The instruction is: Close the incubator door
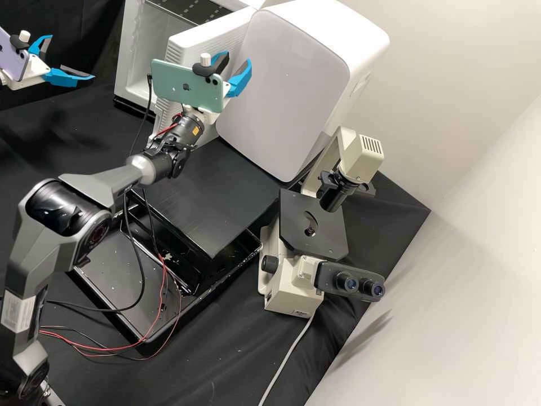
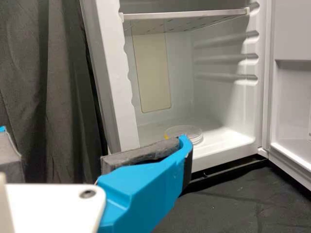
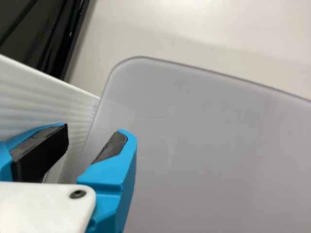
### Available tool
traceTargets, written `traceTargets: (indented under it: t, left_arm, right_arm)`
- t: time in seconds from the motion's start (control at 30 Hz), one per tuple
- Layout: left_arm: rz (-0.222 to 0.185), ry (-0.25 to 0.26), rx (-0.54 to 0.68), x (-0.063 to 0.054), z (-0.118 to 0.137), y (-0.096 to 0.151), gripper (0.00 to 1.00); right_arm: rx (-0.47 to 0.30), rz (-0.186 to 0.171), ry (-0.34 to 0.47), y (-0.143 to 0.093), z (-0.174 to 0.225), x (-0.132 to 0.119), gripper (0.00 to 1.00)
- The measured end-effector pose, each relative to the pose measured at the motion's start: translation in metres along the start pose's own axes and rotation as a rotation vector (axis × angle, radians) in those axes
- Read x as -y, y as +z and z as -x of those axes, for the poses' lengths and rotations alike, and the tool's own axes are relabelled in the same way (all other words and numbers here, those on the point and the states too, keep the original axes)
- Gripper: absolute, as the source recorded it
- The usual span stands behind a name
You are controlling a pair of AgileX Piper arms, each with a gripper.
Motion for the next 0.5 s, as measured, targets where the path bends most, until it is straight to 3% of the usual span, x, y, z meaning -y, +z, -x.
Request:
traceTargets:
  t: [0.5]
  left_arm:
    - [0.0, 0.0, 0.0, 0.0, 0.0, 0.0, 1.0]
  right_arm:
    - [-0.014, -0.001, -0.044, -0.014, -0.028, 0.01, 0.0]
